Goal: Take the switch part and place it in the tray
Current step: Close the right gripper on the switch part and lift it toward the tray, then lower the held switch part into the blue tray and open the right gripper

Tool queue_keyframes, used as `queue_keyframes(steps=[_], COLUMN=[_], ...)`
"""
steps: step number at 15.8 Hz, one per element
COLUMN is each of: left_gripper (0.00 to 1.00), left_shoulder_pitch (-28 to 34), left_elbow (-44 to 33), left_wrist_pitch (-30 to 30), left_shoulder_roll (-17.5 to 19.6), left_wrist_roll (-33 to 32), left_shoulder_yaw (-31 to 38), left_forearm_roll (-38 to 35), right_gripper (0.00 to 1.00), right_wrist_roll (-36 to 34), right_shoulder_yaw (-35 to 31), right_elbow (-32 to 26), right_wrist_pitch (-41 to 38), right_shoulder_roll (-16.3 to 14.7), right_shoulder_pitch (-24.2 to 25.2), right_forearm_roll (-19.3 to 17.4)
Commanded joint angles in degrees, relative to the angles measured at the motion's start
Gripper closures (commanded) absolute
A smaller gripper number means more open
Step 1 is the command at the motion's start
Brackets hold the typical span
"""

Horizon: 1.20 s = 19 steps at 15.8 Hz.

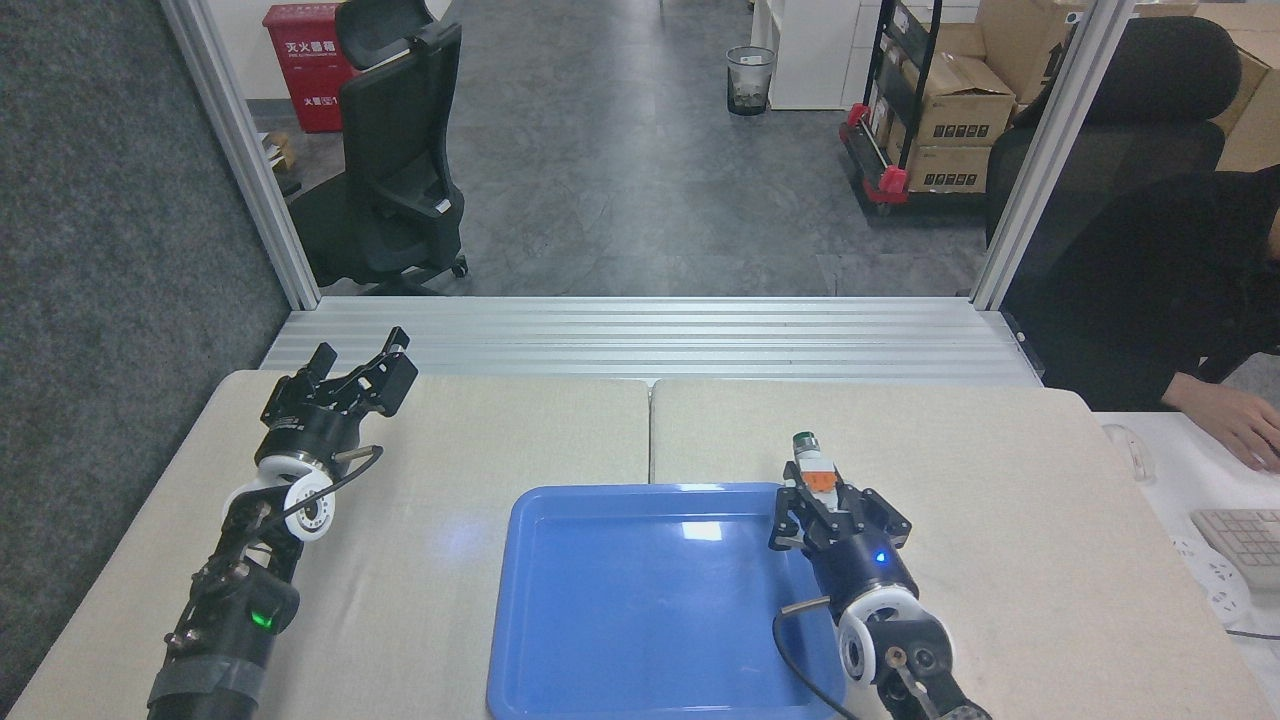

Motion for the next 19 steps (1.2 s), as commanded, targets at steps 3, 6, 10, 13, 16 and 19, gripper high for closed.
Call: queue_keyframes(steps=[3, 6, 10, 13, 16, 19], left_gripper=[0.00, 0.00, 0.00, 0.00, 0.00, 0.00], left_shoulder_pitch=[0.00, 0.00, 0.00, 0.00, 0.00, 0.00], left_elbow=[0.00, 0.00, 0.00, 0.00, 0.00, 0.00], left_wrist_pitch=[0.03, -0.06, -0.06, 0.03, 0.03, 0.03], left_shoulder_roll=[0.00, 0.00, 0.00, 0.00, 0.00, 0.00], left_wrist_roll=[-0.03, -0.03, 0.06, 0.06, 0.06, -0.03], left_shoulder_yaw=[-1.32, -1.32, -1.41, -1.32, -1.32, -1.32], left_forearm_roll=[0.05, -0.03, -0.03, 0.05, -0.04, 0.05], right_gripper=[1.00, 1.00, 0.86, 0.00, 0.00, 0.00], right_wrist_roll=[2.11, 2.65, 2.65, 0.99, -0.25, -3.49], right_shoulder_yaw=[24.50, 23.62, 21.09, 11.89, 0.98, -1.77], right_elbow=[-2.60, 4.27, 8.15, 7.64, 6.49, 7.10], right_wrist_pitch=[7.91, 8.27, 8.18, 8.01, 7.56, 3.99], right_shoulder_roll=[8.48, 7.86, 7.77, 9.43, 10.06, -2.18], right_shoulder_pitch=[6.00, 5.03, 4.85, 1.88, -8.03, -15.96], right_forearm_roll=[6.14, 6.31, 5.70, 4.39, 3.06, 3.07])
